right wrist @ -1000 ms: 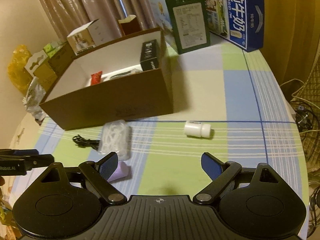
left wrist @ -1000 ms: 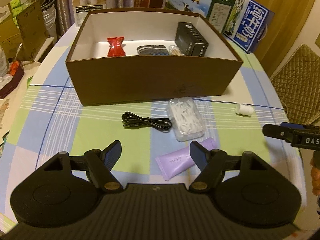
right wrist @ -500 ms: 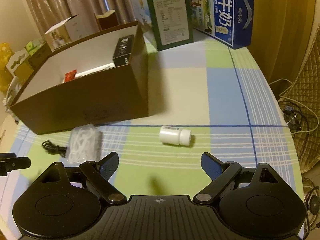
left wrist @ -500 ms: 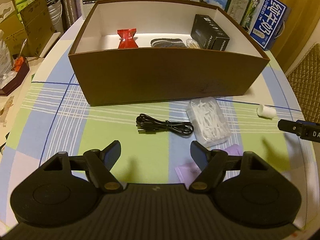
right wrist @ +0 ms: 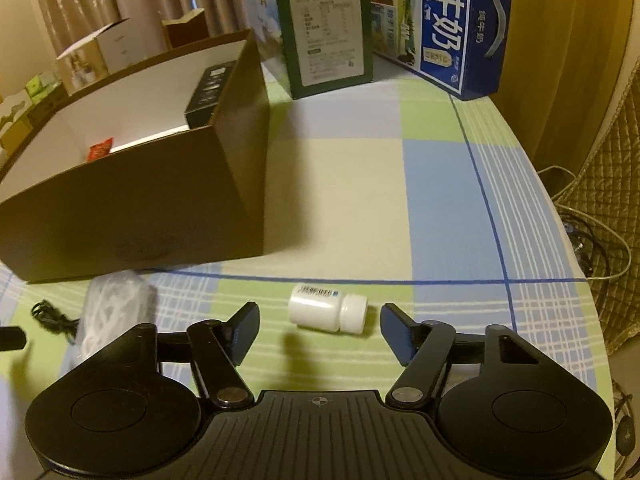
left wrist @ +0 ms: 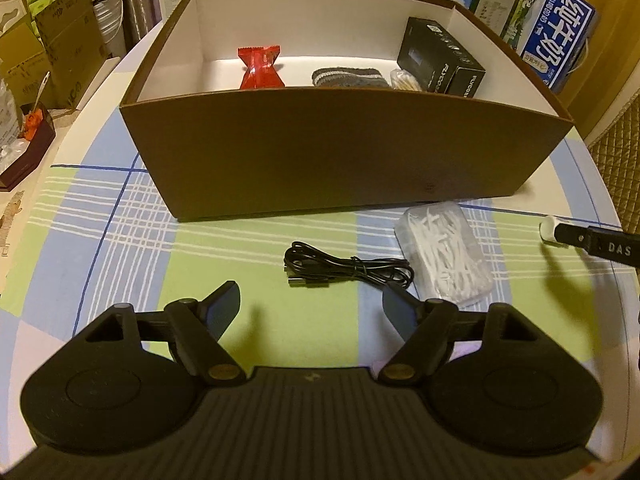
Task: Organize objects
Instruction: 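Grasp the black USB cable with the left gripper while the right grasps the white pill bottle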
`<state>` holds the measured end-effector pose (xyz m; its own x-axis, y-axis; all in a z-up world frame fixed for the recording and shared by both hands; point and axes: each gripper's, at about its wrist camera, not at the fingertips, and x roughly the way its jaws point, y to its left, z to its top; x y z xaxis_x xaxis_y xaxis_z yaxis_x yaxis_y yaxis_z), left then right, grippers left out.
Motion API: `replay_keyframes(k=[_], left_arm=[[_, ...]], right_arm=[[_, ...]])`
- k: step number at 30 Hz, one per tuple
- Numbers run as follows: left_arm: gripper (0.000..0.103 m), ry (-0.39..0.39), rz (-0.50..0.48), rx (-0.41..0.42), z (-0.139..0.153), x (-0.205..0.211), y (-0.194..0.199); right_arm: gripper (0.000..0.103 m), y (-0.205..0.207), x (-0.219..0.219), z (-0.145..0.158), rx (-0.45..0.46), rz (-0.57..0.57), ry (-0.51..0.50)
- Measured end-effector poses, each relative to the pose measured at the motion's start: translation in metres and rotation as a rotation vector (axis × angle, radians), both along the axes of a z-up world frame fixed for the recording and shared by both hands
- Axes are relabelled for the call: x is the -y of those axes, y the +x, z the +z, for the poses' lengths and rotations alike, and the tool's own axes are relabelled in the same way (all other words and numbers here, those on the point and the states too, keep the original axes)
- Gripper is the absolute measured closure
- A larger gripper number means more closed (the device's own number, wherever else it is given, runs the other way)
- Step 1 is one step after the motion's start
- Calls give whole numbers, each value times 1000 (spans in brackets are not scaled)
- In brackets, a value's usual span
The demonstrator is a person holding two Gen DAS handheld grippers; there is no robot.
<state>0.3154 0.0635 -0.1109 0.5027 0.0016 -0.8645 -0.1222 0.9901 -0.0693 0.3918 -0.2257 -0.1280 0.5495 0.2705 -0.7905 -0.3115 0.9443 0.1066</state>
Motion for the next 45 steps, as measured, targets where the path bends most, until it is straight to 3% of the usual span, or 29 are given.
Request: replay_keyframes(k=[3,9,25,45], left_arm=[[28,4,0,-9,-4,0,1],[23,13,-7,-19,-11,2,5],[11,52,-79,-35,-36,34,30],[13,53,0,-35,-47,9,35]], right_arm=[[43,7,-3,-7,-10,-4,-11],[58,13,-9,-16,-17,-6,-47],[59,14,10,-21,-43,-51,-53],[59,12,4,-22,-42,-19,-56]])
